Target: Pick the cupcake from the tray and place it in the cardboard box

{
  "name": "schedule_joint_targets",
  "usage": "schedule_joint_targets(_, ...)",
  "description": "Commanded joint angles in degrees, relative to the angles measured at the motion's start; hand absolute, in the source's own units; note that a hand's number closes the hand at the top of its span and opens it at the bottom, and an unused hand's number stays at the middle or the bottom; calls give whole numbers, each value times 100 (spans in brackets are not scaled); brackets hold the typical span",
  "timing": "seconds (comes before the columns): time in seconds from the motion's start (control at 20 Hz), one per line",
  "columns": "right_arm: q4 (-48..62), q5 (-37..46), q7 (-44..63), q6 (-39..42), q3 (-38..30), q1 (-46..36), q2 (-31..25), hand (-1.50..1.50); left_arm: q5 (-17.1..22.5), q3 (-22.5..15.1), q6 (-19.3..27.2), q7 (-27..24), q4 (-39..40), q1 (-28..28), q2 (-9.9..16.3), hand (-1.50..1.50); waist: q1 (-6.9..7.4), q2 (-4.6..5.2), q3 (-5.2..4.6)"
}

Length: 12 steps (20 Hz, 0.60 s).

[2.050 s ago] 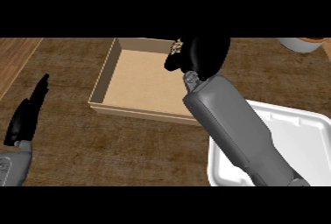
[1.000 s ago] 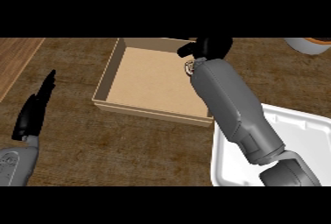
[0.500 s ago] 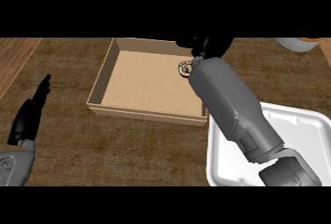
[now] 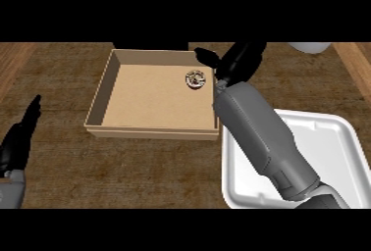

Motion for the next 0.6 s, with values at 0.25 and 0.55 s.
schedule_joint_targets(0.25,-2725,1081,917,541,615,2116,23,-150,3,246,249,-211,-25,525,-69,0,-395,-103,-6)
schedule_joint_targets(0.55,-4644,1508,975,1368,1265,3967,-18,-150,-20,165,243,-184,-192,516,-160,0,-359,-34,-6)
